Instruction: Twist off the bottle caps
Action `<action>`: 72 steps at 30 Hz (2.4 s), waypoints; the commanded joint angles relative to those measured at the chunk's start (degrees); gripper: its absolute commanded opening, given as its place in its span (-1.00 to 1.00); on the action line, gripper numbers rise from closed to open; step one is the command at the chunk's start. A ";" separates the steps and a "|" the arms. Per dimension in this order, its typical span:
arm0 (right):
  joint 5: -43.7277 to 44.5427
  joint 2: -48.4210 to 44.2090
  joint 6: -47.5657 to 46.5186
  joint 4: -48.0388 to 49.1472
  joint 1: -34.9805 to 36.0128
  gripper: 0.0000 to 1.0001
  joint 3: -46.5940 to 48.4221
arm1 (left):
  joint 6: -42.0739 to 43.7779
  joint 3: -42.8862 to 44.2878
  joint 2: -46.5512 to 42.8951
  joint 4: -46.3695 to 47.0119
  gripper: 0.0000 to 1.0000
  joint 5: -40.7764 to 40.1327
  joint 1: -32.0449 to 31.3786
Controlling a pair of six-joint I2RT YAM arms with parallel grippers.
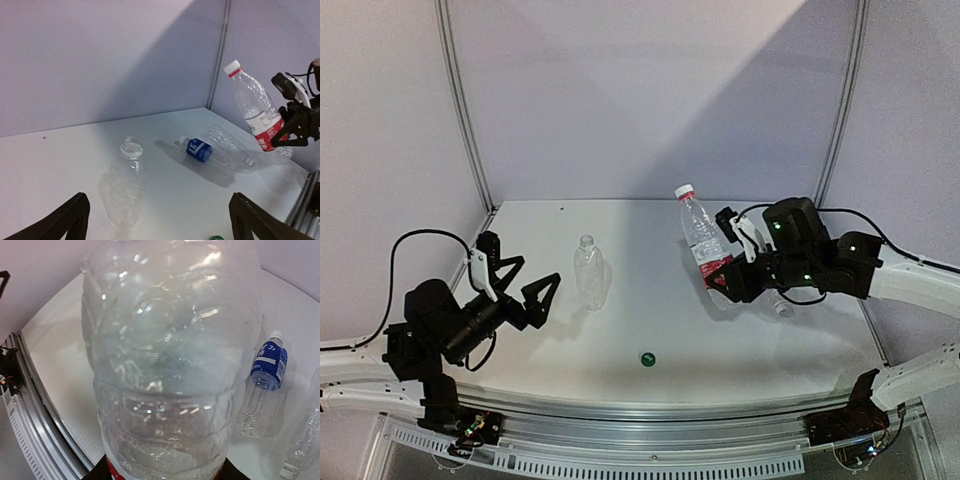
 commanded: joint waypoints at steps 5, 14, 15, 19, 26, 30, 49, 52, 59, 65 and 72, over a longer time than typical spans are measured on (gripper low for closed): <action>-7.22 -9.34 2.44 17.93 7.50 -0.28 -11.31 | -8.98 4.53 10.86 10.23 0.99 20.95 -0.98; -4.67 -8.81 2.79 34.48 16.43 -0.29 -19.64 | -5.07 9.99 24.98 21.19 0.98 30.23 -9.16; -5.73 -8.70 2.81 36.69 16.53 -0.28 -20.52 | -5.61 10.25 25.94 22.00 0.99 29.53 -9.34; -7.96 -7.01 3.56 44.86 17.22 -0.25 -22.75 | -6.60 9.95 30.04 28.29 0.99 27.35 -9.34; -3.79 0.91 1.31 45.60 21.23 -0.20 -19.04 | -9.38 13.64 38.38 33.74 0.98 22.06 -10.17; -3.74 3.03 1.59 47.53 22.43 -0.19 -18.71 | -8.73 13.40 39.92 36.45 0.88 22.08 -10.45; -11.80 1.88 0.01 32.77 22.48 0.43 -11.66 | 1.59 18.60 32.00 12.39 0.32 21.75 -10.87; -15.71 0.07 -1.00 23.52 22.46 0.57 -7.93 | 5.81 20.85 28.16 1.28 0.31 19.27 -10.74; -7.11 -8.89 -3.57 7.67 22.51 0.55 1.38 | 11.85 16.35 25.58 -3.41 0.32 18.54 -11.36; 2.43 -6.93 -2.37 -2.95 22.44 0.52 10.76 | 15.89 14.87 28.28 -5.26 0.31 23.89 -11.38; 5.92 4.40 3.04 -8.33 22.51 0.44 20.05 | 16.19 15.26 30.58 -6.15 0.29 27.05 -11.36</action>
